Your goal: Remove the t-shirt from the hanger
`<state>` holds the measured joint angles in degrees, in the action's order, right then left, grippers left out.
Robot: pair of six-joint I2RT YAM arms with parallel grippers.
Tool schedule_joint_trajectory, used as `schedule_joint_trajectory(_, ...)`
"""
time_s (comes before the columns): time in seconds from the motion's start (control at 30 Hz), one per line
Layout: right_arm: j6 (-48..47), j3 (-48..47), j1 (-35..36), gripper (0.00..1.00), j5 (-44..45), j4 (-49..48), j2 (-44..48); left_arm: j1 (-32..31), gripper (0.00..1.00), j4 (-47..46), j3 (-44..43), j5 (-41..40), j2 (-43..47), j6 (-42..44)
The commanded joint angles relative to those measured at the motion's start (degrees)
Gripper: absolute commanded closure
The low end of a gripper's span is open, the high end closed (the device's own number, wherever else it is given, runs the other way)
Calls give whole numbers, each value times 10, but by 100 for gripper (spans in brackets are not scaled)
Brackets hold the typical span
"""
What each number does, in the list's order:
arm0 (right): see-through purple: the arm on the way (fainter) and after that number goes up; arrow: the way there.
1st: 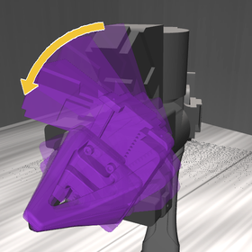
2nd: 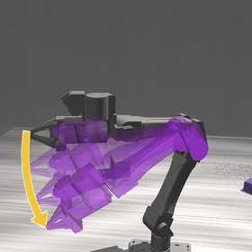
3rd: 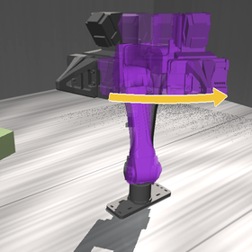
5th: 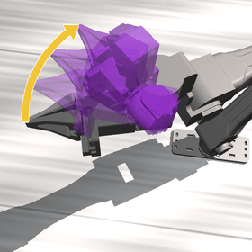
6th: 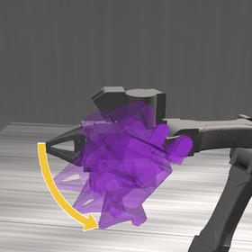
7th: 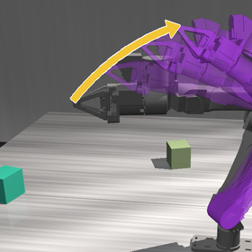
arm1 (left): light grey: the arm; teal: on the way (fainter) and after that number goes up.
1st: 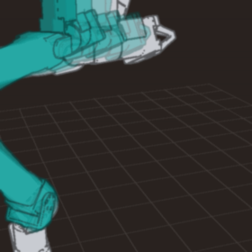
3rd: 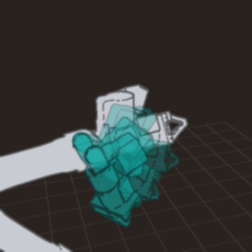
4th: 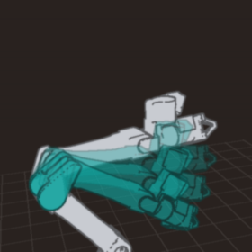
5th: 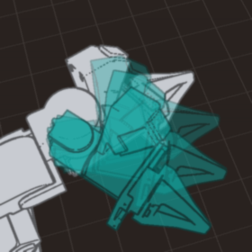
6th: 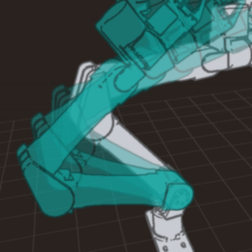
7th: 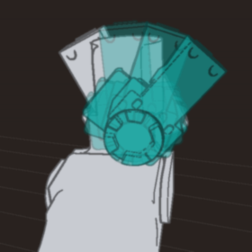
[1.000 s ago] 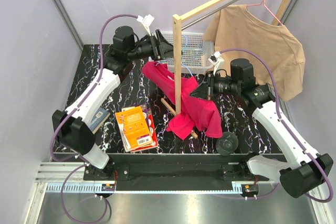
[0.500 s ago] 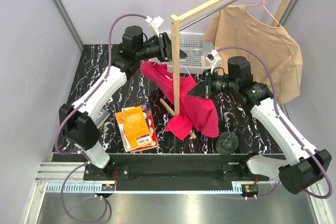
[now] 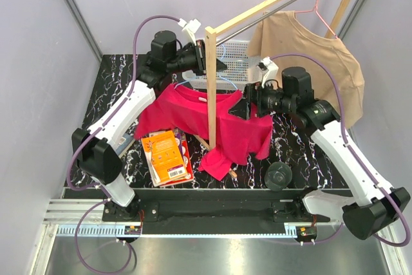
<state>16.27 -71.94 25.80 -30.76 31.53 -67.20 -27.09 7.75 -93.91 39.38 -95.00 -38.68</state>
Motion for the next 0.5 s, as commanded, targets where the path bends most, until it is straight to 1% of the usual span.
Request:
schedule_joint_trajectory(0.0, -25, -30, 8, 7, 73, 48, 44, 2, 100, -30, -22, -56, 35, 14)
schedule_joint_trajectory(0.03, -26, -26, 8, 3, 90, 51, 51, 4, 100, -32, -21, -56, 37, 13)
schedule_joint_trajectory(0.07, -27, -13, 7, 2, 103, 54, 71, 5, 100, -34, -19, -55, 39, 11)
schedule_joint_trajectory(0.1, -27, -4, 7, 1, 133, 56, 80, 7, 100, -41, -18, -48, 40, 10)
schedule_joint_trajectory(0.23, -19, 31, 8, 0, 199, 56, 131, 25, 100, -55, -18, -29, 40, -12)
schedule_joint_trajectory(0.3, -18, 56, 7, 0, 207, 50, 148, 32, 100, -59, -18, -21, 41, -17)
schedule_joint_trajectory(0.47, -33, 129, 7, 0, 196, 14, 193, 49, 100, -60, -22, 5, 41, -29)
